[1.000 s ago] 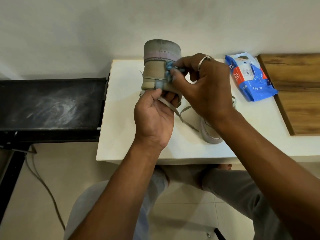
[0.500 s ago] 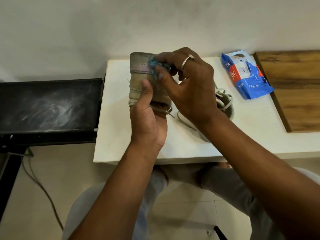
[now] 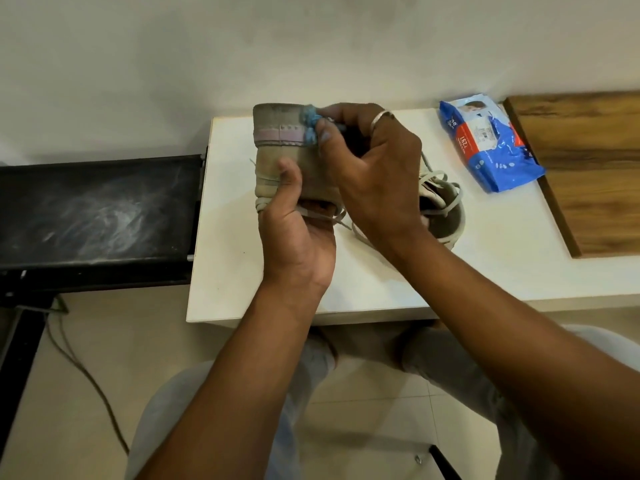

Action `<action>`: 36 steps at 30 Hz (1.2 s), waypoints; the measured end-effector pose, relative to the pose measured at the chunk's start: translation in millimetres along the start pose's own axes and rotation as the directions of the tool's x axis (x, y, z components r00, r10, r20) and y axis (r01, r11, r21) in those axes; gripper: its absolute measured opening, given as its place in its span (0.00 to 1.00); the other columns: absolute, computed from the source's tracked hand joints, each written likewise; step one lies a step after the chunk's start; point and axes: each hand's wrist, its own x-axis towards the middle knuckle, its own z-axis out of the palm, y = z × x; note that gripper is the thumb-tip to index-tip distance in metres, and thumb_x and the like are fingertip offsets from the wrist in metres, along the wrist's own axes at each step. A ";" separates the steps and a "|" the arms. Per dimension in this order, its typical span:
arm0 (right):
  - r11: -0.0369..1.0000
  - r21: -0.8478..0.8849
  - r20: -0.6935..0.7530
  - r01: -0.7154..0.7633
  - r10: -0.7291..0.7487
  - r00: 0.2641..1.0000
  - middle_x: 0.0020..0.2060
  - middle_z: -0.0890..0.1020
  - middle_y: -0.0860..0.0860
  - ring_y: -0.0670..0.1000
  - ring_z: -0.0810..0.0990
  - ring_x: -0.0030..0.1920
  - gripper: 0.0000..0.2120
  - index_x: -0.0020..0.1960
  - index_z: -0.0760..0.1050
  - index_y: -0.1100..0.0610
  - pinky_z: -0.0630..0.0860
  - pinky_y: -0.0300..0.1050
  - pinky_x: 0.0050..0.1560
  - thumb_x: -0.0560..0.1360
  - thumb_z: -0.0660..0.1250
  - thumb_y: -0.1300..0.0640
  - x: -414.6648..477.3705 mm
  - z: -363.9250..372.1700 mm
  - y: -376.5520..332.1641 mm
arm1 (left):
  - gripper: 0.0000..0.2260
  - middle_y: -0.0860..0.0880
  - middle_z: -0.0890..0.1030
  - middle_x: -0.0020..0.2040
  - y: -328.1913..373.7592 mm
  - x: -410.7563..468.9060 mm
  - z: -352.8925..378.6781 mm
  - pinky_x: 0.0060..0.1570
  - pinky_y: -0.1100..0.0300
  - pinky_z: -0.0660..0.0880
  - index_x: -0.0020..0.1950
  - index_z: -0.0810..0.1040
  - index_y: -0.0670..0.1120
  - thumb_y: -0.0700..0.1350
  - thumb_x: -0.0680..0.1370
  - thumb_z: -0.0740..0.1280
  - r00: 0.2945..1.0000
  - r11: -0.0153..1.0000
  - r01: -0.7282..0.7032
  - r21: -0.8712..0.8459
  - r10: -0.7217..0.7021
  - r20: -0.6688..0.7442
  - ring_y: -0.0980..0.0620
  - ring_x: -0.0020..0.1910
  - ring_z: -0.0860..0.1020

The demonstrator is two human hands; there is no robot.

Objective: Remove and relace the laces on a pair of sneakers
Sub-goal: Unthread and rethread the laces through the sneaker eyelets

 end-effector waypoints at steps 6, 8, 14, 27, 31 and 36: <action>0.997 0.033 0.048 -0.071 0.069 0.996 0.42 0.85 0.46 0.43 0.83 0.43 0.06 0.51 0.83 0.55 0.81 0.48 0.45 0.77 0.69 0.55 -2.1 -0.6 -0.3 | 0.19 0.37 0.76 0.66 3.2 3.8 -2.1 0.67 0.42 0.68 0.72 0.68 0.43 0.47 0.82 0.61 1.000 1.000 0.005 -0.021 -0.006 -0.009 0.38 0.65 0.75; 0.999 0.040 0.046 0.026 -0.028 0.999 0.45 0.84 0.47 0.44 0.83 0.46 0.07 0.53 0.82 0.56 0.80 0.43 0.47 0.77 0.70 0.57 -1.5 1.9 -12.7 | 0.18 0.38 0.77 0.65 1.9 1.3 -2.0 0.64 0.43 0.72 0.72 0.70 0.44 0.46 0.82 0.60 1.000 1.000 0.003 -0.014 -0.003 0.010 0.39 0.65 0.76; 0.979 -0.015 0.026 -0.201 0.201 0.979 0.39 0.85 0.45 0.44 0.83 0.41 0.09 0.50 0.84 0.56 0.80 0.52 0.44 0.77 0.69 0.53 2.3 -1.7 16.6 | 0.20 0.36 0.74 0.68 3.9 1.8 -0.6 0.67 0.43 0.69 0.74 0.66 0.42 0.46 0.83 0.60 1.000 0.999 0.004 -0.053 -0.004 -0.003 0.38 0.66 0.74; 0.992 0.045 0.067 -0.122 0.119 0.991 0.43 0.85 0.47 0.46 0.84 0.45 0.07 0.52 0.83 0.55 0.81 0.51 0.48 0.77 0.68 0.55 -3.5 1.5 2.3 | 0.19 0.37 0.76 0.65 3.7 6.3 -3.8 0.64 0.45 0.71 0.72 0.69 0.42 0.47 0.82 0.60 1.000 0.999 0.005 -0.054 -0.005 -0.001 0.39 0.63 0.76; 0.986 0.049 0.034 -0.157 0.155 0.987 0.44 0.86 0.47 0.45 0.84 0.46 0.08 0.53 0.83 0.57 0.81 0.52 0.49 0.78 0.68 0.55 -2.1 4.3 9.4 | 0.19 0.36 0.74 0.67 2.6 4.8 -3.8 0.69 0.43 0.67 0.72 0.68 0.42 0.46 0.83 0.60 1.000 0.996 0.020 -0.086 -0.021 -0.001 0.38 0.66 0.74; 0.979 0.062 0.076 -0.194 0.190 0.979 0.44 0.86 0.47 0.43 0.84 0.46 0.08 0.53 0.83 0.58 0.81 0.42 0.48 0.79 0.68 0.56 -0.1 -1.6 5.8 | 0.19 0.35 0.73 0.67 4.1 4.1 -1.7 0.69 0.42 0.67 0.72 0.67 0.41 0.46 0.83 0.60 1.000 0.996 0.008 -0.092 -0.007 0.009 0.38 0.64 0.75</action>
